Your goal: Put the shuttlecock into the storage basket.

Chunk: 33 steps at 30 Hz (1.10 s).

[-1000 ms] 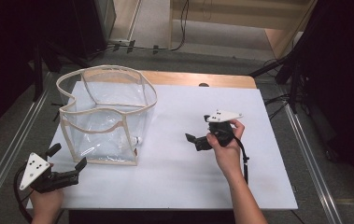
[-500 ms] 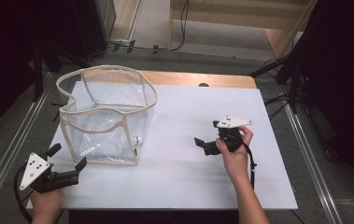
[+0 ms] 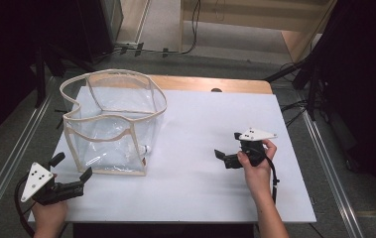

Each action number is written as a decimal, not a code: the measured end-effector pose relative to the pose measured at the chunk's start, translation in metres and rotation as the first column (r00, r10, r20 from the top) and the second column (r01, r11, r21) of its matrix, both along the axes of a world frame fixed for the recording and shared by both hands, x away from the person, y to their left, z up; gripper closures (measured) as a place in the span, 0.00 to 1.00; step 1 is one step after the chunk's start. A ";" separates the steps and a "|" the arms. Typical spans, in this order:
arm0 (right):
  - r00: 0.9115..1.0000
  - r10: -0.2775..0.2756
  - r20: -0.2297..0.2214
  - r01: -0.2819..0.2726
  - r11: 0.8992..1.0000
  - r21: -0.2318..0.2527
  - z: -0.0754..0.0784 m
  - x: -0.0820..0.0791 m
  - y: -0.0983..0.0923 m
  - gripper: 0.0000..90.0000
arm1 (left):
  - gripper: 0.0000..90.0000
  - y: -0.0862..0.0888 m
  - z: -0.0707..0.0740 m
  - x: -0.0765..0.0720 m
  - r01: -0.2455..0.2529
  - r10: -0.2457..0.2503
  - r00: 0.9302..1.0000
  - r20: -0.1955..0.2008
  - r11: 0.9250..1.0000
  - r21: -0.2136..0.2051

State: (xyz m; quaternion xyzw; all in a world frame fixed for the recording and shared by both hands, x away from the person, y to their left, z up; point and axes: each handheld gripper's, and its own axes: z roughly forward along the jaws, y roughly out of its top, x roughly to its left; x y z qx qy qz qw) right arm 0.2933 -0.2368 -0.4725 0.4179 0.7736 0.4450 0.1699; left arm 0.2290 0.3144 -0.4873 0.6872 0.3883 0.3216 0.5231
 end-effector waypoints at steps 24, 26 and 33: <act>0.997 -0.078 -0.013 0.078 0.997 -0.002 -0.012 -0.020 -0.039 0.00 | 0.00 0.000 0.000 0.000 -0.002 0.002 1.000 0.000 1.000 -0.003; 0.996 -0.086 -0.017 0.086 0.996 -0.001 -0.012 -0.022 -0.042 0.00 | 0.00 0.000 0.000 0.000 -0.002 0.002 1.000 0.000 1.000 -0.003; 0.995 -0.101 -0.019 0.101 0.995 -0.006 -0.014 -0.027 -0.051 0.00 | 0.00 0.000 0.000 0.000 -0.003 0.003 1.000 0.001 1.000 -0.001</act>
